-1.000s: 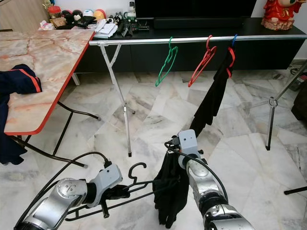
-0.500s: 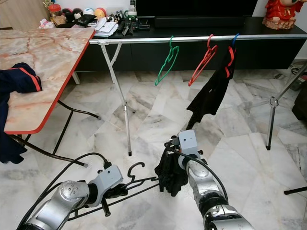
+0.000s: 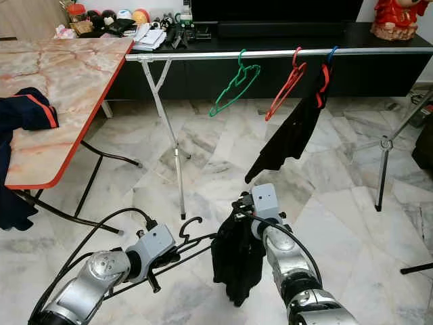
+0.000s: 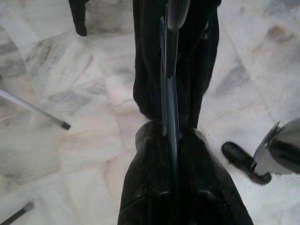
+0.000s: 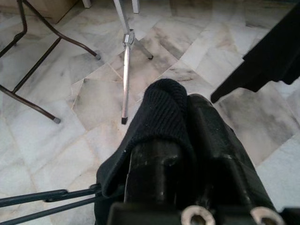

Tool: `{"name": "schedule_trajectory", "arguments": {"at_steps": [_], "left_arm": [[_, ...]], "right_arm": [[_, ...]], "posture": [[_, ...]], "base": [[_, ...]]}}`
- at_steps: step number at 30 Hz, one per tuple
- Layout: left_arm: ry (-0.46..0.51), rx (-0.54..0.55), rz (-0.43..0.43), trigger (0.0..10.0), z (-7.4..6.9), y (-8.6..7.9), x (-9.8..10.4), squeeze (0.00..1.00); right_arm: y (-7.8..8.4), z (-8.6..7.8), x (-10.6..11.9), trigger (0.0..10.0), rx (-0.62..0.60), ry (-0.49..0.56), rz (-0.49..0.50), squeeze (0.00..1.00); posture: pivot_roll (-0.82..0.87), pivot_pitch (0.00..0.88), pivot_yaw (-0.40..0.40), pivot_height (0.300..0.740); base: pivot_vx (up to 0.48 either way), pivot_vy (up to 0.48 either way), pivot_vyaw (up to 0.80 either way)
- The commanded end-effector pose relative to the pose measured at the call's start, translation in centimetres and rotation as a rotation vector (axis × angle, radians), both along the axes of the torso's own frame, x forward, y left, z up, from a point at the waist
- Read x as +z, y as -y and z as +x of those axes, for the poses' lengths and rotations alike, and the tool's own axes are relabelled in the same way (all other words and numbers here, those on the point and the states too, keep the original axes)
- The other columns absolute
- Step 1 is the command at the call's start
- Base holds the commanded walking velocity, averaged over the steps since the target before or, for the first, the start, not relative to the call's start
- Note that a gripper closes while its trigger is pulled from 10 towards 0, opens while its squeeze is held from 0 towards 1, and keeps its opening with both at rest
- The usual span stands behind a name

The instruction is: Hang hanger

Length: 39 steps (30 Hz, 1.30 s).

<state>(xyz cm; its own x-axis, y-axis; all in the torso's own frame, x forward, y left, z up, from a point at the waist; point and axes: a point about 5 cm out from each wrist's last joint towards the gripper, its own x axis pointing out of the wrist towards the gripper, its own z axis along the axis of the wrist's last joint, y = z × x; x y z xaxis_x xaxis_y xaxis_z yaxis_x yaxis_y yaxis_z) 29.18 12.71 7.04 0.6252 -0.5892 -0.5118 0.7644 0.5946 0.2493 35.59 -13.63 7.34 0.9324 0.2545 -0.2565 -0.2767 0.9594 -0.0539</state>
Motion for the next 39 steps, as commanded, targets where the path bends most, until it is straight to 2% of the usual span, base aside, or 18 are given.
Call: {"name": "schedule_trajectory", "arguments": {"at_steps": [1, 4, 8, 10, 14, 17, 19, 21, 22, 24, 29, 31, 36, 39], "left_arm": [[-0.011, 0.004, -0.048, 10.0, -0.2, 0.1, 0.0, 0.0], [-0.016, -0.022, -0.062, 10.0, -0.4, 0.4, 0.1, 0.0], [-0.046, -0.041, -0.227, 10.0, -0.7, 1.5, 1.5, 0.0], [-0.048, -0.041, -0.233, 10.0, -0.7, 1.5, 1.6, 0.0], [-0.046, -0.051, -0.301, 10.0, -0.4, 1.9, 2.3, 0.0], [-0.051, -0.06, -0.309, 10.0, -0.4, 2.1, 2.4, 0.0], [-0.077, -0.098, -0.315, 10.0, -0.7, 2.5, 2.4, 0.0], [-0.084, -0.107, -0.317, 10.0, -0.8, 2.5, 2.4, 0.0], [-0.108, -0.127, -0.305, 10.0, -1.2, 2.5, 2.3, 0.0], [-0.13, -0.147, -0.291, 10.0, -1.6, 2.3, 2.1, 0.0], [-0.21, -0.203, -0.269, 10.0, -2.9, 1.7, 1.7, 0.0], [-0.219, -0.21, -0.266, 10.0, -3.1, 1.7, 1.6, 0.0], [-0.203, -0.2, -0.26, 10.0, -2.9, 1.6, 1.8, 0.0], [-0.146, -0.145, -0.292, 10.0, -1.9, 1.8, 2.4, 0.0]], "right_arm": [[-0.2, -0.1, 0.0, 10.0, 0.02, 0.004, 0.007, 0.0], [-0.6, -0.1, 0.1, 10.0, 0.063, 0.009, 0.017, 0.0], [-0.7, -0.1, 0.3, 10.0, 0.114, 0.013, 0.012, 0.0], [-0.6, -0.1, 0.3, 10.0, 0.114, 0.014, 0.012, 0.0], [-0.7, 0.1, 0.8, 10.0, 0.14, 0.027, 0.022, 0.0], [-1.1, 0.2, 1.3, 10.0, 0.17, 0.047, 0.042, 0.0], [-1.9, 0.2, 2.3, 10.0, 0.279, 0.098, 0.051, 0.0], [-2.0, 0.2, 2.5, 10.0, 0.304, 0.109, 0.047, 0.0], [-1.8, 0.3, 3.0, 10.0, 0.351, 0.133, 0.01, 0.0], [-1.4, 0.4, 3.3, 10.0, 0.37, 0.145, -0.022, 0.0], [0.5, 1.0, 4.0, 10.0, 0.333, 0.147, -0.08, 0.0], [0.8, 1.0, 4.1, 10.0, 0.33, 0.146, -0.083, 0.0], [0.5, 0.9, 4.2, 10.0, 0.375, 0.155, -0.086, 0.0], [-0.3, 0.4, 4.0, 10.0, 0.438, 0.157, -0.052, 0.0]], "posture": [[0.01, 0.177, -0.021, 0.74], [0.0, 0.178, -0.021, 0.74], [0.0, 0.183, -0.022, 0.74], [0.0, 0.183, -0.022, 0.74], [0.0, 0.183, -0.023, 0.74], [0.0, 0.184, -0.022, 0.74], [0.0, 0.183, -0.022, 0.74], [0.0, 0.183, -0.022, 0.74], [-0.01, 0.185, -0.023, 0.74], [-0.01, 0.185, -0.024, 0.74], [0.0, 0.184, -0.027, 0.74], [0.0, 0.184, -0.027, 0.74], [0.0, 0.185, -0.026, 0.74], [-0.01, 0.187, -0.026, 0.74]], "base": [[0.0, 0.0, 0.0], [0.0, 0.0, 0.0], [0.0, 0.0, 0.0], [0.0, 0.0, 0.0], [0.0, 0.0, 0.0], [0.0, 0.0, 0.0], [0.0, 0.0, 0.0], [0.0, 0.0, 0.0], [0.0, 0.0, 0.0], [0.0, 0.0, 0.0], [0.0, 0.0, 0.0], [0.0, 0.0, 0.0], [0.0, 0.0, 0.0], [0.0, 0.0, 0.0]]}}
